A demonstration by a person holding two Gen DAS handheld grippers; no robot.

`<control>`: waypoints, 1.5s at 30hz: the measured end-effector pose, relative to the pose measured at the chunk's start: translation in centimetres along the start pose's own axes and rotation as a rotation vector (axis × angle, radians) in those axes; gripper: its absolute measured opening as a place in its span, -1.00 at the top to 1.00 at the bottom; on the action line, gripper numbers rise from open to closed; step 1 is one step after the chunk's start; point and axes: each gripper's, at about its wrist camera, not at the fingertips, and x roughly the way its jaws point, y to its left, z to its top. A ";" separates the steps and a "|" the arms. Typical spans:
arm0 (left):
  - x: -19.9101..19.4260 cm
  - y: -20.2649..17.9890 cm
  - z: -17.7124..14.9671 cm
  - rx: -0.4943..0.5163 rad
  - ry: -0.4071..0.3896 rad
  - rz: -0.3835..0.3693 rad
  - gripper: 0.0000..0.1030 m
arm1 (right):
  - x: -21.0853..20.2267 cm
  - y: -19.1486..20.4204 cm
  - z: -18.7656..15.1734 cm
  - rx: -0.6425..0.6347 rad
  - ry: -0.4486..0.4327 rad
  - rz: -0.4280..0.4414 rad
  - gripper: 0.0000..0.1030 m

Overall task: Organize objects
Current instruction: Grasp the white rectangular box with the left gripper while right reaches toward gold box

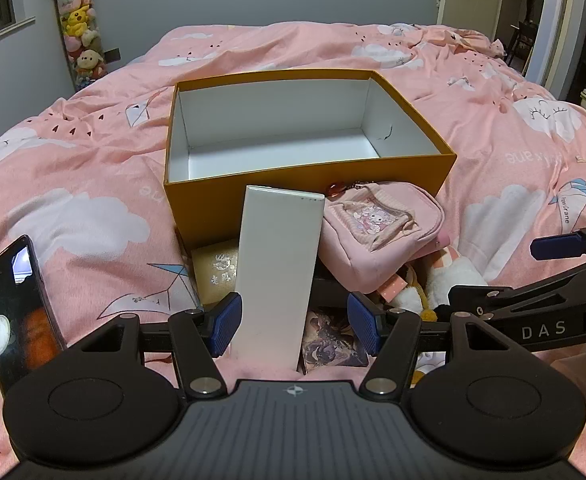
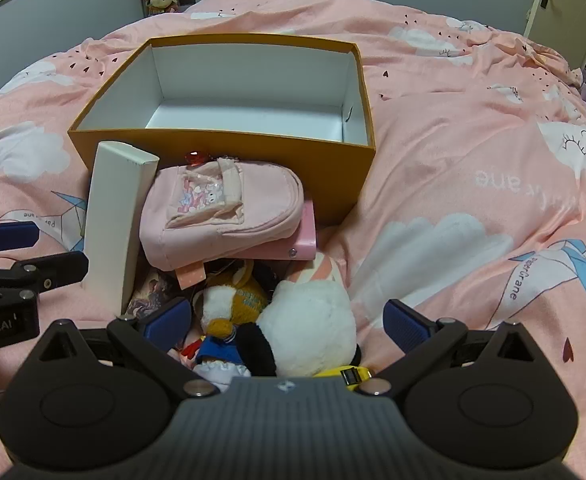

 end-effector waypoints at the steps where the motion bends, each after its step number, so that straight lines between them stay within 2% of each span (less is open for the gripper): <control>1: 0.0 0.0 0.0 0.001 0.000 0.000 -0.40 | 0.0 0.0 0.0 0.000 0.001 0.000 -0.98; 19: 0.1 -0.1 0.0 0.002 0.009 -0.005 -0.40 | 0.0 0.0 0.0 -0.002 0.004 -0.001 -0.98; 30: 0.5 1.1 0.3 -0.030 0.033 -0.052 -0.40 | 0.1 0.0 0.2 0.003 -0.027 0.047 -0.98; 31: 0.6 1.3 0.4 -0.031 0.030 -0.053 -0.40 | 0.0 0.0 0.4 0.001 -0.036 0.051 -0.95; 37: 2.0 1.5 0.8 -0.006 0.014 -0.057 -0.54 | 0.5 0.1 2.0 -0.040 -0.062 0.054 -0.39; 41: 3.4 1.0 1.3 0.048 0.002 -0.017 -0.56 | 1.4 0.3 3.1 -0.071 -0.064 0.058 -0.35; 45: 5.1 0.5 1.3 0.088 0.039 0.022 -0.57 | 1.9 0.5 4.0 -0.109 -0.086 0.060 -0.35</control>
